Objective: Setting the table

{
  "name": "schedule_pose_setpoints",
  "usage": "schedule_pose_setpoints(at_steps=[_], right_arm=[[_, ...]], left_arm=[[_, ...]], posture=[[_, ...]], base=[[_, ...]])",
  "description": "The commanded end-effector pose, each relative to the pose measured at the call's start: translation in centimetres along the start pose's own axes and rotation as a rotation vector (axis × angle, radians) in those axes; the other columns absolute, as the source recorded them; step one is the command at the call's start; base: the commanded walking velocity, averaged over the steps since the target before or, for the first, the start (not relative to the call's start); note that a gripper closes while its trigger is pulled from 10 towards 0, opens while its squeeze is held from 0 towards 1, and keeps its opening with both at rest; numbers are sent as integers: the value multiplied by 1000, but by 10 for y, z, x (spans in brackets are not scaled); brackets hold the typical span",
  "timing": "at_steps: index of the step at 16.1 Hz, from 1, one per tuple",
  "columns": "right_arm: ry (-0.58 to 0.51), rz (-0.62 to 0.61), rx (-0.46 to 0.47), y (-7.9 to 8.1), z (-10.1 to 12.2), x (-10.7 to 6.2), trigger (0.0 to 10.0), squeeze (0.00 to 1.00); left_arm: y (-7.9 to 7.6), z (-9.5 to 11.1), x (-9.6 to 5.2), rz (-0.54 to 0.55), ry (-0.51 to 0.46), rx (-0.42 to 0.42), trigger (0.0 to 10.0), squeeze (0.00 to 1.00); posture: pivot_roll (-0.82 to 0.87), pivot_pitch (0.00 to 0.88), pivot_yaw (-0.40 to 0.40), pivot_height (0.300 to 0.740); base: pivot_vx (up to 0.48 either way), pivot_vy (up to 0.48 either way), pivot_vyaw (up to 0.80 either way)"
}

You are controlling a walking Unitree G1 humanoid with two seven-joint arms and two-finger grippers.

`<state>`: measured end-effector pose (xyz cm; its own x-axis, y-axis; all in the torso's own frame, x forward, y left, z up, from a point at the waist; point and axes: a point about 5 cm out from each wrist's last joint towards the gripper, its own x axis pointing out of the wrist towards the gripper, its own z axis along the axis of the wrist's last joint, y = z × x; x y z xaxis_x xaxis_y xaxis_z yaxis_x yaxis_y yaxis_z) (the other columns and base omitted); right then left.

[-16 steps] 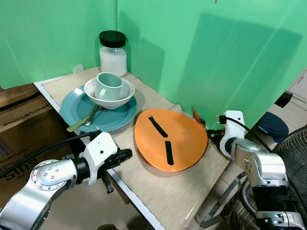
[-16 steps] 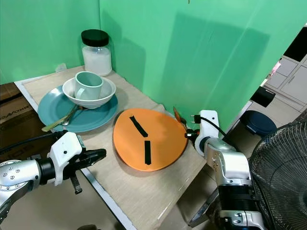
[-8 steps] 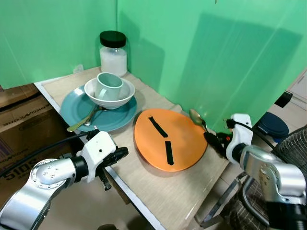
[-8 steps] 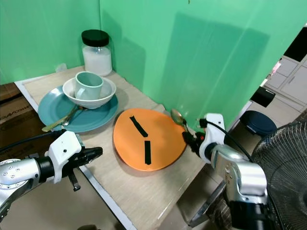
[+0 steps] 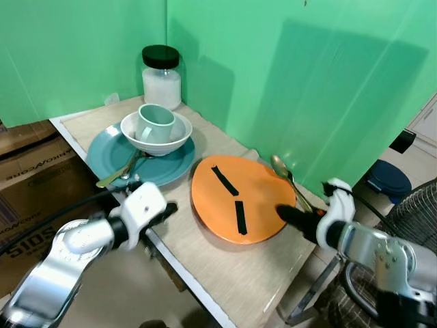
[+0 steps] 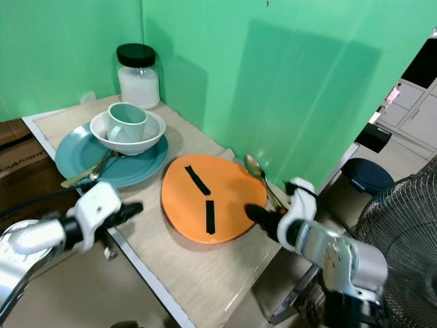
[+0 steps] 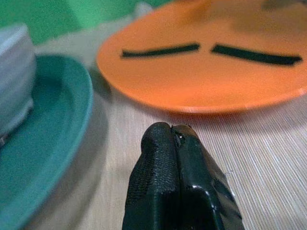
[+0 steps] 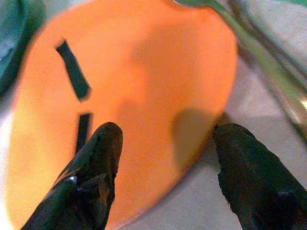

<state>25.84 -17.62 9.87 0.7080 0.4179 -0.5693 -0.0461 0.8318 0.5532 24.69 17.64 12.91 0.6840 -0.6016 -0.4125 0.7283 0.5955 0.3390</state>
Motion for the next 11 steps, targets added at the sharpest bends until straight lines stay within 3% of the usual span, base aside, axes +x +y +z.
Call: schedule_pose_setpoints(at_steps=[1,4,11], right_arm=[[-5,15,32,0,4,-1,10000,0],[9,19,58,2,2,3,10000,0],[31,56,167,1,-7,9,10000,0]], left_arm=[[0,4,6,3,-27,28,10000,0],[4,11,18,-8,-90,32,10000,0],[3,-10,40,-4,-86,-2,10000,0]], posture=[[106,0,-108,740],[106,0,-105,740],[107,0,-112,740]], base=[[0,0,0],[0,0,0],[0,0,0]])
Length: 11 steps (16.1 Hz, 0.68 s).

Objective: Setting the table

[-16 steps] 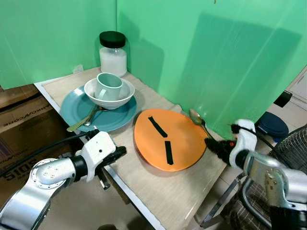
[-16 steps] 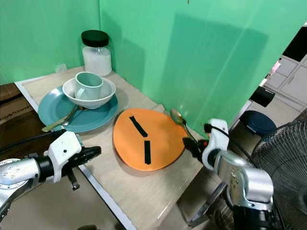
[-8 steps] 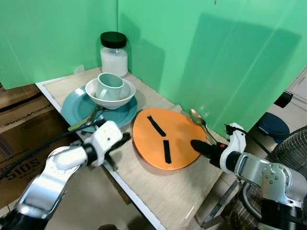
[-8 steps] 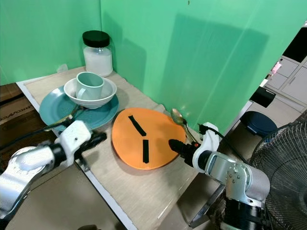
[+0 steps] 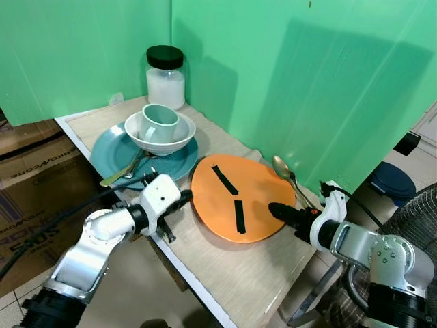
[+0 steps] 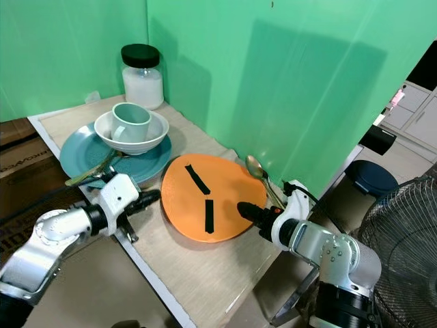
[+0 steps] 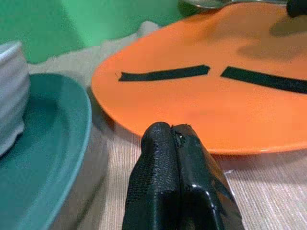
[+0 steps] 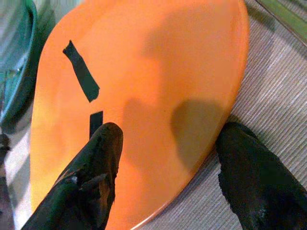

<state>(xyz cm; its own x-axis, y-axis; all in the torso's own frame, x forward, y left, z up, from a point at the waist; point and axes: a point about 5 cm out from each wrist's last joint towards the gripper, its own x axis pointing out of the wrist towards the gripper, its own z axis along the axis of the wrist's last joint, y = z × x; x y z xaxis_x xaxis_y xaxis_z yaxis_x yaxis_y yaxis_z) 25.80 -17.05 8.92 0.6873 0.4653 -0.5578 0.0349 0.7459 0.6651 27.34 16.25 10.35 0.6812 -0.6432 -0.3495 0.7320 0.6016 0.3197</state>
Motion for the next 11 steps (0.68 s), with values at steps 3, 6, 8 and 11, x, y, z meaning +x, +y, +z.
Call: schedule_pose_setpoints(at_steps=[3,6,8,11], right_arm=[[-14,47,28,6,2,2,10000,0],[-26,81,41,10,4,1,6118,0],[-30,122,62,14,2,1,0,0],[-18,171,77,21,-1,3,0,0]], left_arm=[[-5,-8,10,-14,-6,-14,10000,0],[-10,-14,12,-35,3,-17,10000,0],[-11,-18,14,-46,6,-15,10000,0],[-12,-20,14,-52,8,-14,10000,0]], posture=[[104,0,-111,740],[100,0,-108,740],[99,0,-107,740],[99,0,-110,740]], base=[[0,0,0],[0,0,0],[0,0,0],[0,0,0]])
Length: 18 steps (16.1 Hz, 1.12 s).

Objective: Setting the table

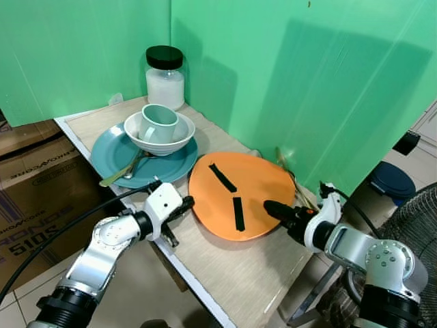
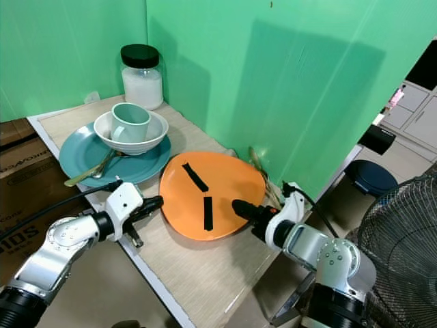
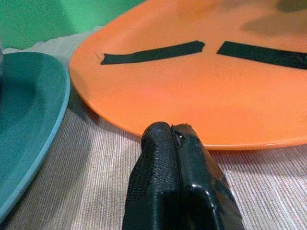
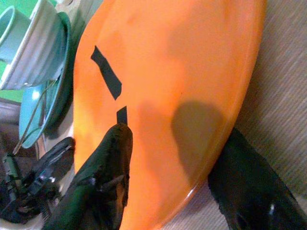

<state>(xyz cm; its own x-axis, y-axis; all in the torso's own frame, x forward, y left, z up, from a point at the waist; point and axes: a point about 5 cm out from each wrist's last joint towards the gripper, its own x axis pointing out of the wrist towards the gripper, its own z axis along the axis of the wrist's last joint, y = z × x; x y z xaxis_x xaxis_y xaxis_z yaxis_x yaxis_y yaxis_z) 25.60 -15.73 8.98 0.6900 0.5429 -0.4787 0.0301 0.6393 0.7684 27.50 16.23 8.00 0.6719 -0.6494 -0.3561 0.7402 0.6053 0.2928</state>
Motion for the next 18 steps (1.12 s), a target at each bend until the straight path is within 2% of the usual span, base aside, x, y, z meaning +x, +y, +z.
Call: schedule_pose_setpoints(at_steps=[1,5,12,14,18], right_arm=[[-13,65,-24,13,4,0,0,0],[-5,83,-31,20,2,6,0,0],[-17,97,-16,22,4,6,0,0],[-37,104,-5,22,7,3,0,0],[-91,123,-18,22,16,-14,0,0]], left_arm=[[-5,0,5,-39,5,11,10000,0],[-6,-1,5,-40,3,10,10000,0],[-5,1,5,-32,-9,18,10000,0],[1,12,5,8,-64,27,10000,0],[13,52,-2,102,-239,27,10000,0]], posture=[[99,0,-110,740],[99,0,-114,740],[96,0,-117,740],[93,0,-116,740],[89,0,-112,740]], base=[[0,0,0],[0,0,0],[0,0,0],[0,0,0],[0,0,0]])
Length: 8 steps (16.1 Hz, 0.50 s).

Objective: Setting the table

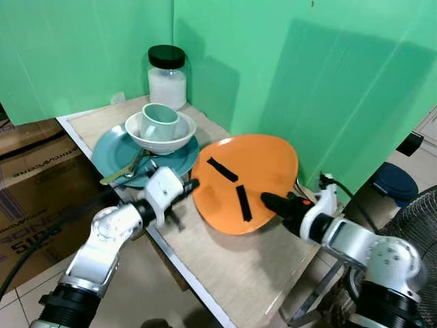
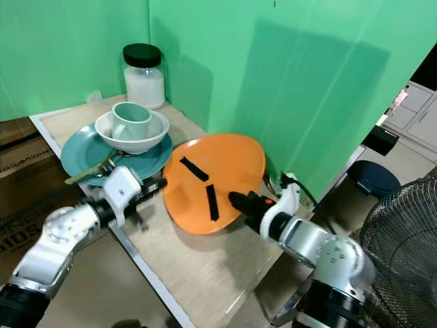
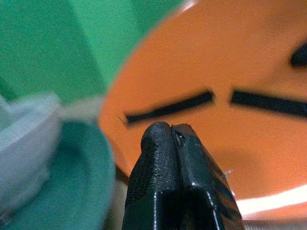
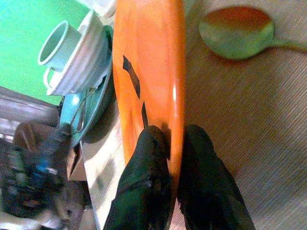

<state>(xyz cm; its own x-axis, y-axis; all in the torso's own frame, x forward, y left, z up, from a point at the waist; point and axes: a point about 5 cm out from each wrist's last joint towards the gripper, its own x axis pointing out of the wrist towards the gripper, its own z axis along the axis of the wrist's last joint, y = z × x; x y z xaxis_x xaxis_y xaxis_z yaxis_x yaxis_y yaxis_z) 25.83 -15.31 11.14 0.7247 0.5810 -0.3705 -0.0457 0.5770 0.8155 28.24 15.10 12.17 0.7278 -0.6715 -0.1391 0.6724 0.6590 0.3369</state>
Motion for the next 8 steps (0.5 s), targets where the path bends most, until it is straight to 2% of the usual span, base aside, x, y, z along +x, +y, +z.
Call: schedule_pose_setpoints(at_steps=[1,4,6,8], right_arm=[[-62,22,-56,6,12,-14,0,0],[-143,62,-194,17,23,-30,0,0],[-223,92,-345,29,35,-45,0,0],[-375,70,-516,42,45,-60,0,0]], left_arm=[[6,23,3,35,-91,-6,10000,0],[12,43,3,74,-165,-27,10000,0],[14,49,5,83,-161,9,10000,0],[8,52,7,101,-152,39,10000,0]], posture=[[86,0,-109,740],[78,0,-94,740],[69,0,-82,740],[55,0,-69,740]], base=[[0,0,0],[0,0,0],[0,0,0],[0,0,0]])
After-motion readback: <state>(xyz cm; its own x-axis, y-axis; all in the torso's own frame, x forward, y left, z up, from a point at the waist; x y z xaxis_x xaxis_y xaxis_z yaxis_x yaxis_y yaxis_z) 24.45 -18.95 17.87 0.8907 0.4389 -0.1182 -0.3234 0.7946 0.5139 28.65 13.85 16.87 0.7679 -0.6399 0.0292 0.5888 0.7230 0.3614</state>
